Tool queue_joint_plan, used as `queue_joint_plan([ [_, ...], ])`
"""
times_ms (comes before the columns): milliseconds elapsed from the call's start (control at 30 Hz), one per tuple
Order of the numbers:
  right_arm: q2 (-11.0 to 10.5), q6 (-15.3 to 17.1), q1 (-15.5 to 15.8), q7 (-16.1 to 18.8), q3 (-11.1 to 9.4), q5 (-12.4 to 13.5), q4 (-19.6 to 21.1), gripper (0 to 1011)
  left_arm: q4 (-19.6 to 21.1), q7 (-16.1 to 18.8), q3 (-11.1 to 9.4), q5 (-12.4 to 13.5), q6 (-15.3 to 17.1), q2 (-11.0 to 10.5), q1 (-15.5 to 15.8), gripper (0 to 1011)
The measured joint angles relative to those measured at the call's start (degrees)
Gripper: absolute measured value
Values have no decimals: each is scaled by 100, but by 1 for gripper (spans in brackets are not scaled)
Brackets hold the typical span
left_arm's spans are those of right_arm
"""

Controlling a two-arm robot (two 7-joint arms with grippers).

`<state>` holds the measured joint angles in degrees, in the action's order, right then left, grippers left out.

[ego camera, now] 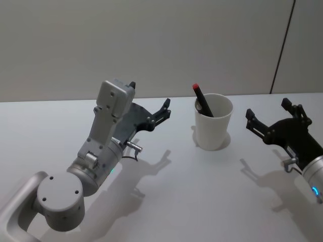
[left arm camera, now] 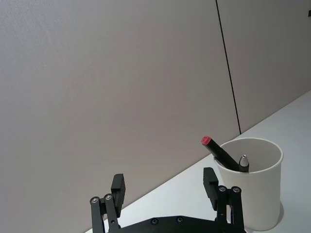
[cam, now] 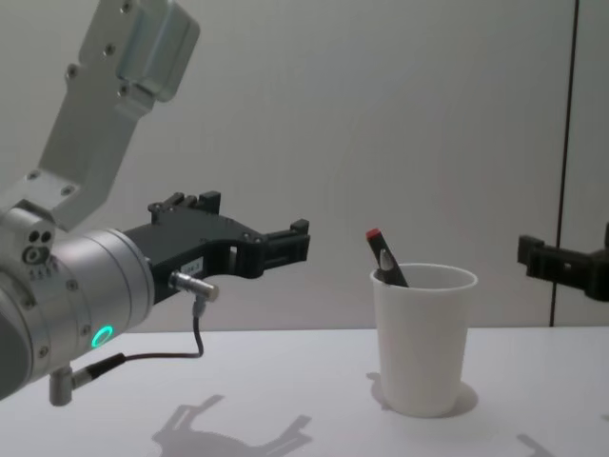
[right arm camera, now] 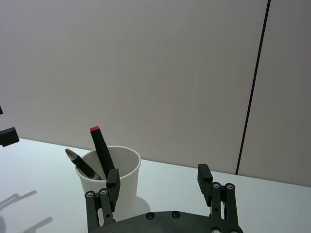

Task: Place the pen into the pen holder.

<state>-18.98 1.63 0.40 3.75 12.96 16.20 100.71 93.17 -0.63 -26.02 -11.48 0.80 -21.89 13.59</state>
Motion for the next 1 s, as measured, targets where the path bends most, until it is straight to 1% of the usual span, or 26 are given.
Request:
queue_joint_plan([
  [167,-33,34,39,8,-2,26,45,1002,0,0,0,0,0,0,0,1001],
  [1000,-36,32,44,8,-2,27,52,1002,0,0,0,0,0,0,0,1001],
])
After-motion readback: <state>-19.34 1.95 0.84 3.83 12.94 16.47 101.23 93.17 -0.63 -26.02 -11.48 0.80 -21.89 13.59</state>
